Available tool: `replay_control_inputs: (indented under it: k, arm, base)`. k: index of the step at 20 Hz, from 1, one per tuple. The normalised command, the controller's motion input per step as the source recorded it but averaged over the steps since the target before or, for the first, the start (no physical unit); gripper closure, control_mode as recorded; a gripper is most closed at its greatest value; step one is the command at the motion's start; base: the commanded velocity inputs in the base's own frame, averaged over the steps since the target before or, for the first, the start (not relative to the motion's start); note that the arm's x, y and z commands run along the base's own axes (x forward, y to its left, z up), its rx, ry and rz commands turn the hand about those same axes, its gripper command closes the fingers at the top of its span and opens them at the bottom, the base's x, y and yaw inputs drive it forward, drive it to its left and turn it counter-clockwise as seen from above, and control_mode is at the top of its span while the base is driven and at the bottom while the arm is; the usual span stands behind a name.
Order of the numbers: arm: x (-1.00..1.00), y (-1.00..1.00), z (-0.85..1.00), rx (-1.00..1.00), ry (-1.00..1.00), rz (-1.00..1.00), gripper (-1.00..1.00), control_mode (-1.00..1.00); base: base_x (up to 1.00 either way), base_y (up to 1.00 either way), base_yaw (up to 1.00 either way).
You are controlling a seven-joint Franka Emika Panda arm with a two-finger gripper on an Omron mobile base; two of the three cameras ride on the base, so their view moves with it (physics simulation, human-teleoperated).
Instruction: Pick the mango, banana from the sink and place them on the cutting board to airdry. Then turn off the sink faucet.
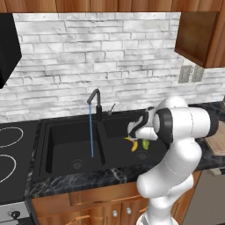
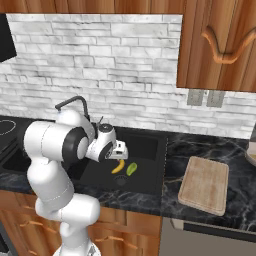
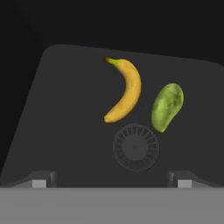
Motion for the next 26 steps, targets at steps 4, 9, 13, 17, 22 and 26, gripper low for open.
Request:
replay_control_inputs:
  k: [4, 9, 13, 17, 22, 26]
  arm:
    - [0.14, 0.0, -0.29, 0.0, 0.0, 0.0, -1.0, -1.0]
    - [0.15, 0.0, -0.26, 0.0, 0.0, 0.0, -1.0, -1.0]
    - [0.18, 0.0, -0.23, 0.0, 0.0, 0.0, -1.0, -1.0]
    - [0.13, 0.0, -0.24, 0.0, 0.0, 0.0, -1.0, -1.0]
    - [0.1, -0.01, -0.23, 0.0, 0.0, 0.0, -1.0, -1.0]
    - [0.09, -0.01, -0.19, 0.0, 0.0, 0.0, -1.0, -1.0]
  base:
    - [0.0, 0.0, 0.0]
    - [0.0, 0.0, 0.0]
    - [0.0, 0.0, 0.0]
    - [0.0, 0.0, 0.0]
    - [0.0, 0.0, 0.0]
    - [0.0, 0.0, 0.0]
